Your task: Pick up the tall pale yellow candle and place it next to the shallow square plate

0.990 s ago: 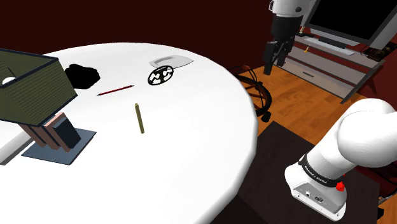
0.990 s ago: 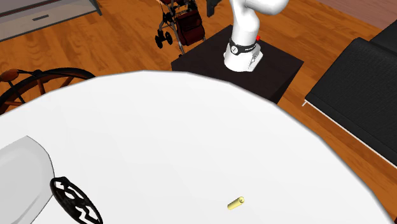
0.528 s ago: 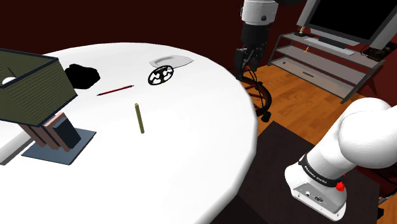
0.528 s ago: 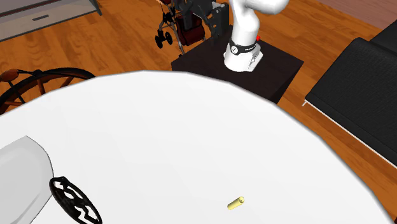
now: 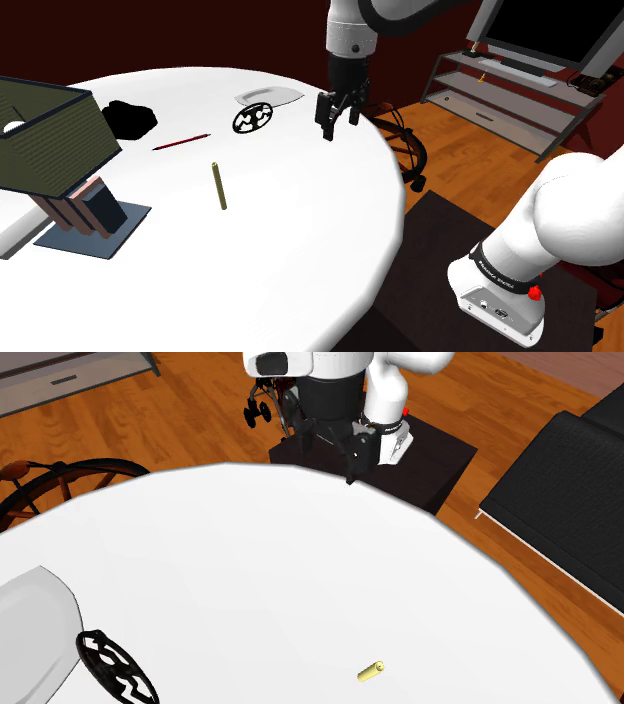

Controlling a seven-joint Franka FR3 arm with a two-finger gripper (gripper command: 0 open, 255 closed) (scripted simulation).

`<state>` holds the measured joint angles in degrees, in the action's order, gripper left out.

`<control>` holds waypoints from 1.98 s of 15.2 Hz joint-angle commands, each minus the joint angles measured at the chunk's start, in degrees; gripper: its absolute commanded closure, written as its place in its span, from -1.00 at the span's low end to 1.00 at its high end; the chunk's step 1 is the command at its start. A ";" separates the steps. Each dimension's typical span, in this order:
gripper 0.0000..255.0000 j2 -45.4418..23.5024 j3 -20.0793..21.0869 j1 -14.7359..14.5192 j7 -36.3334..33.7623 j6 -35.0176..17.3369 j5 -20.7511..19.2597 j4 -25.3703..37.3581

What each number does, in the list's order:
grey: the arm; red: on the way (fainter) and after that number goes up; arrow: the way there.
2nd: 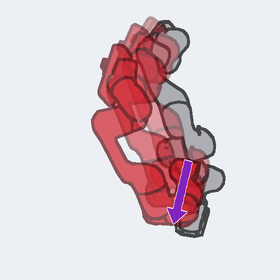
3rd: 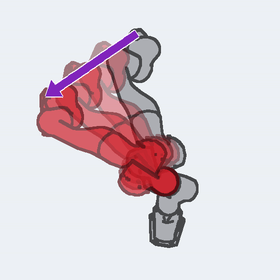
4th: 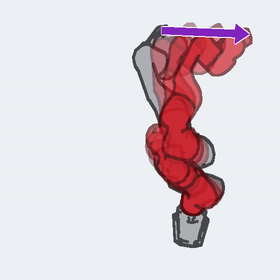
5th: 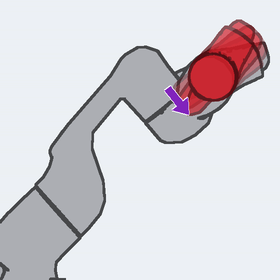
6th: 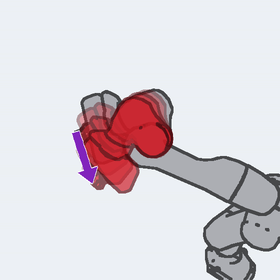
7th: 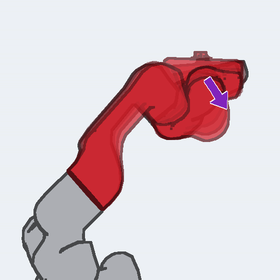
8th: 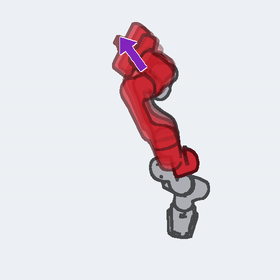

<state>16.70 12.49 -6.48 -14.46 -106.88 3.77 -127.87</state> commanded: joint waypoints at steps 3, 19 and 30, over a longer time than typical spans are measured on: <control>-1.00 -7.38 2.38 -0.98 -2.82 -3.30 -0.88 5.06; -1.00 -39.58 7.36 -9.88 -15.07 -5.50 -11.79 37.31; -1.00 -46.39 6.78 -12.10 -16.61 -9.15 -14.18 40.66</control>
<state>-29.68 19.28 -18.60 -31.02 -115.64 -10.39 -86.87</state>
